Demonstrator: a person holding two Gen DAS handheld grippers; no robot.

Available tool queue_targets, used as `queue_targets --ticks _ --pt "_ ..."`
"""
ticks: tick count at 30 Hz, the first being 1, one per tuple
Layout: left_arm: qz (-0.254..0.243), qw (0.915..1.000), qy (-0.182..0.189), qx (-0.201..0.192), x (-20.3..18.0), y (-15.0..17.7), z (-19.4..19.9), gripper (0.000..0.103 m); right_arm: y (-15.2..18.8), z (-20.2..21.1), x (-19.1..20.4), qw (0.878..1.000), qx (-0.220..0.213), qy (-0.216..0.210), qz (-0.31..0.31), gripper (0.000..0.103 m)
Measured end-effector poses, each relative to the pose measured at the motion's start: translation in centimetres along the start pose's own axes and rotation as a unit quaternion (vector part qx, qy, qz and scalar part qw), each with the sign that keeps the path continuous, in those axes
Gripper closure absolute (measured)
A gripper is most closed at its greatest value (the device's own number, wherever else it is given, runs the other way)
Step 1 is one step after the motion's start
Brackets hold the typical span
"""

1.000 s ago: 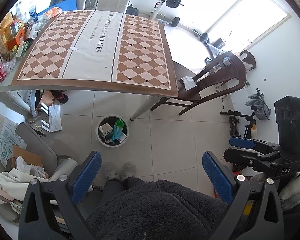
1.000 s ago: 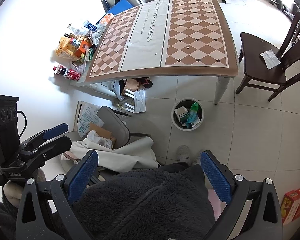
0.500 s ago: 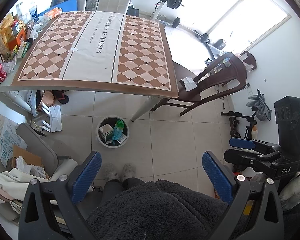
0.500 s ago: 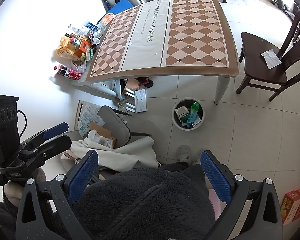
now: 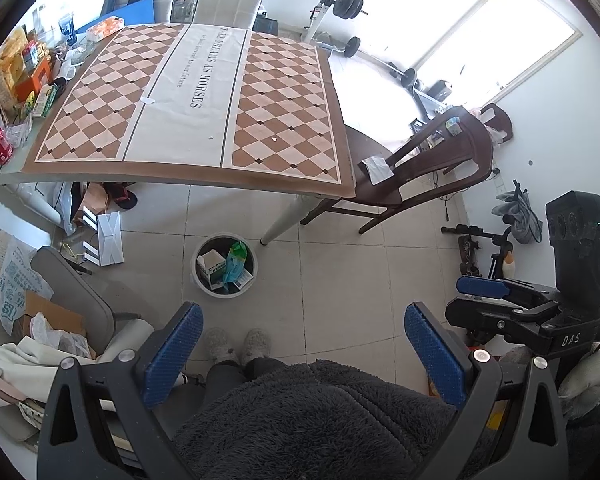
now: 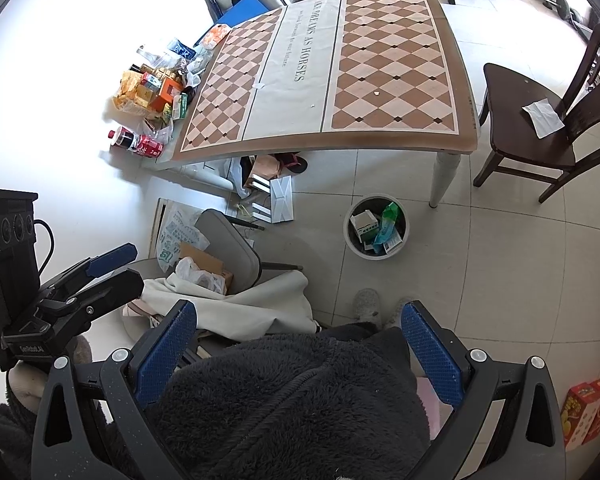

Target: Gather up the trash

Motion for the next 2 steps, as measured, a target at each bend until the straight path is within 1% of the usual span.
queue_targets --ticks 2 --pt "0.001 1.0000 0.000 -0.001 -0.18 -0.46 0.09 0.000 0.04 0.00 0.06 1.000 -0.001 0.001 0.000 0.000"
Point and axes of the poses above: each gripper's, at about its wrist camera, not at the fingertips, and z roughly against the way its jaws point, x to its left, y to its underside, the point moved 5 cm from there along -z, roughly the way its jaws point, and after that the axes turned 15 degrees about -y, right-handed, at the moved point
